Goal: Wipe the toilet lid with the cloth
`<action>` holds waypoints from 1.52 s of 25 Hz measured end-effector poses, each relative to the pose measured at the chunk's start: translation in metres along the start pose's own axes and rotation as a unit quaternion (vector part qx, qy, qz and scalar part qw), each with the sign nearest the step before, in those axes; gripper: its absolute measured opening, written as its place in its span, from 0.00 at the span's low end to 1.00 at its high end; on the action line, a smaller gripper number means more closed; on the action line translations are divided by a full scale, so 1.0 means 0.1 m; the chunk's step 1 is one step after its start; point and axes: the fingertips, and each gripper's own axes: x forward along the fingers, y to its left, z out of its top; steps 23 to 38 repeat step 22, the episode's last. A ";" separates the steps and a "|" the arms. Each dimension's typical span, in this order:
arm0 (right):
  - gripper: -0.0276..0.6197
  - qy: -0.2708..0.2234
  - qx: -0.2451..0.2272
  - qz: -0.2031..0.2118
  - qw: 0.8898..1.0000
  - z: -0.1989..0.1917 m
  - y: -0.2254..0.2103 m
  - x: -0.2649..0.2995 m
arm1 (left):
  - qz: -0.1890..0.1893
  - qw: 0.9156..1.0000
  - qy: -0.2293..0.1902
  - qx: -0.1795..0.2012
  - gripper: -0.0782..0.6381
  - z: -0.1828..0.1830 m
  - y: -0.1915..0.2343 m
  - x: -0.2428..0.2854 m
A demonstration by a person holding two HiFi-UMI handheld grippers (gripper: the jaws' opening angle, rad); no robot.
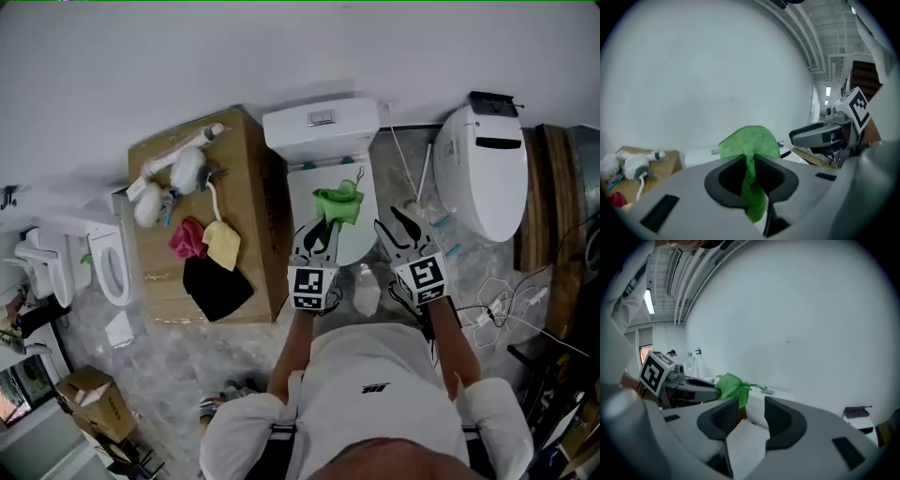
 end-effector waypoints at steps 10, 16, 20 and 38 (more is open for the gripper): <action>0.32 -0.060 -0.015 -0.051 0.997 0.73 0.25 -0.41 | -0.031 0.995 -0.069 0.064 0.21 0.85 -0.05 -0.44; 0.32 -0.086 -0.041 -0.022 0.995 0.97 0.31 -0.53 | 0.001 0.993 -0.091 0.073 0.21 1.09 -0.08 -0.67; 0.32 -0.104 -0.052 -0.003 0.993 1.07 0.33 -0.74 | 0.022 0.991 -0.102 0.085 0.21 1.21 -0.28 -0.80; 0.32 -0.113 -0.059 0.005 0.992 1.12 0.33 -0.89 | 0.033 0.990 -0.108 0.089 0.21 1.27 -0.42 -0.86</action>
